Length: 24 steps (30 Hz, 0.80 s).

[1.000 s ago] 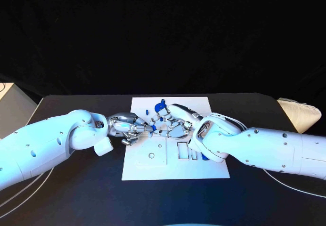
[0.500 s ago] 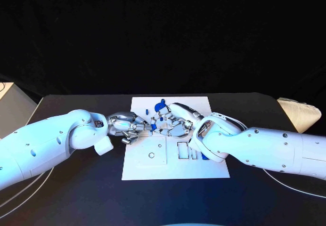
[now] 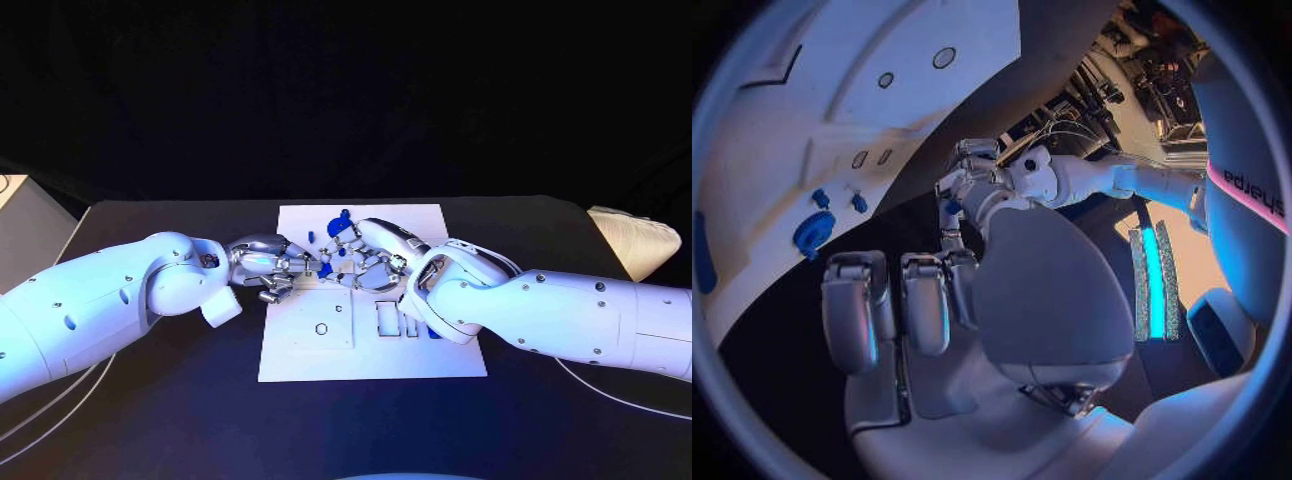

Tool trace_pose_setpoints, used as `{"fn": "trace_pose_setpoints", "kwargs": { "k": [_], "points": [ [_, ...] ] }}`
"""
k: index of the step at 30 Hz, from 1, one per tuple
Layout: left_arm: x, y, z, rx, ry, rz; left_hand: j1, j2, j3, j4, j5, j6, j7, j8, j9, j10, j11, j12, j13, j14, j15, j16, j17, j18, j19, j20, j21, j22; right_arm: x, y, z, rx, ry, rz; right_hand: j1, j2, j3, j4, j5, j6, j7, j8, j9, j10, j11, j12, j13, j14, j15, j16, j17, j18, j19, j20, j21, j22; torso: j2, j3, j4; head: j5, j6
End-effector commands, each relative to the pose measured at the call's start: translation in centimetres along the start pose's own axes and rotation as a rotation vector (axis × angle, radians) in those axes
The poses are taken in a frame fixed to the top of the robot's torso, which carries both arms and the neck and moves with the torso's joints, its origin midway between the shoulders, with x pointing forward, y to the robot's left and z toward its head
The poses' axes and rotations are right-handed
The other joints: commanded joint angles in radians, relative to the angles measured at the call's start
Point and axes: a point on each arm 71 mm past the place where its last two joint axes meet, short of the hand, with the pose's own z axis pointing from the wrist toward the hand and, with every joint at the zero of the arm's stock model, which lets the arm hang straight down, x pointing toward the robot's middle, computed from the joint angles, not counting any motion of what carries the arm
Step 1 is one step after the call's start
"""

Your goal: Assemble the parts on the task board

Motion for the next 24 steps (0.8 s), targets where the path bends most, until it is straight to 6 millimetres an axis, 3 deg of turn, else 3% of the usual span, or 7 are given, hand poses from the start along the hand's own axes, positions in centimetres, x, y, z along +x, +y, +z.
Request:
{"fn": "trace_pose_setpoints", "kwargs": {
  "k": [1, 10, 17, 20, 24],
  "points": [
    [0.03, -0.64, 0.17, 0.045, -0.008, -0.032, -0.003, -0.005, -0.010, 0.001, -0.003, -0.001, 0.010, -0.007, -0.009, -0.002, 0.006, 0.003, -0.002, 0.069, 0.006, -0.005, 0.184, 0.014, -0.001, 0.008, -0.004, 0.000, 0.47, 0.20, -0.01, -0.011, 0.026, -0.007, -0.006, 0.000, -0.003, -0.002, -0.006, 0.013, -0.010, 0.005, -0.001, -0.002, -0.005, 0.001, 0.153, 0.084, -0.005, -0.001, 0.171, -0.010, 0.094, -0.005, 0.002, 0.228, 0.000, -0.0003, 0.0000, 0.000, -0.001],
    [-0.13, -0.58, 0.13, 0.044, -0.017, -0.035, 0.028, 0.005, -0.023, 0.000, 0.001, -0.005, 0.016, -0.031, -0.041, -0.007, 0.011, 0.005, -0.006, 0.069, 0.011, -0.004, 0.184, 0.014, -0.001, 0.013, -0.005, 0.001, 0.45, 0.21, -0.06, -0.012, 0.022, -0.009, -0.007, 0.000, -0.003, -0.002, -0.006, 0.012, -0.010, 0.005, -0.001, -0.002, -0.005, 0.001, 0.153, 0.084, -0.004, -0.001, 0.171, -0.010, 0.094, -0.005, 0.002, 0.227, 0.000, 0.0002, -0.0003, 0.001, -0.001],
    [-0.12, -0.49, 0.10, 0.035, -0.011, -0.030, 0.072, 0.014, -0.027, -0.025, 0.002, 0.031, 0.006, -0.015, -0.047, -0.009, 0.004, 0.006, -0.011, 0.070, 0.007, -0.003, 0.186, 0.014, 0.000, 0.011, -0.003, 0.004, 0.29, 0.01, -0.20, -0.004, 0.012, -0.015, -0.009, 0.000, -0.002, -0.001, -0.006, 0.012, -0.010, 0.005, -0.001, -0.002, -0.005, 0.001, 0.153, 0.084, -0.004, -0.002, 0.170, -0.010, 0.094, -0.004, 0.002, 0.227, 0.000, 0.0008, -0.0003, 0.002, -0.001],
    [-0.08, -0.44, 0.10, 0.029, -0.006, -0.026, 0.077, 0.011, -0.031, -0.029, 0.002, 0.036, 0.004, -0.011, -0.046, -0.010, 0.002, 0.005, -0.013, 0.070, 0.005, -0.003, 0.186, 0.014, 0.000, 0.010, -0.004, 0.003, 0.24, -0.03, -0.22, -0.002, 0.008, -0.016, -0.010, 0.001, -0.002, -0.001, -0.006, 0.012, -0.010, 0.006, -0.001, -0.002, -0.005, 0.001, 0.153, 0.084, -0.004, -0.002, 0.170, -0.010, 0.093, -0.004, 0.001, 0.227, 0.000, 0.0009, -0.0006, 0.001, -0.001],
    [0.00, -0.40, 0.13, 0.021, 0.003, -0.020, 0.089, -0.023, -0.055, -0.047, -0.001, 0.045, -0.002, 0.002, -0.045, -0.009, -0.004, 0.006, -0.014, 0.070, 0.000, -0.002, 0.187, 0.014, 0.001, 0.005, -0.003, 0.006, 0.20, -0.05, -0.24, 0.001, 0.003, -0.018, -0.011, 0.001, -0.002, -0.001, -0.006, 0.012, -0.010, 0.006, -0.001, -0.002, -0.005, 0.001, 0.153, 0.084, -0.003, -0.002, 0.170, -0.010, 0.093, -0.004, 0.001, 0.227, 0.000, 0.0009, -0.0006, 0.001, -0.001]
  ]
}}
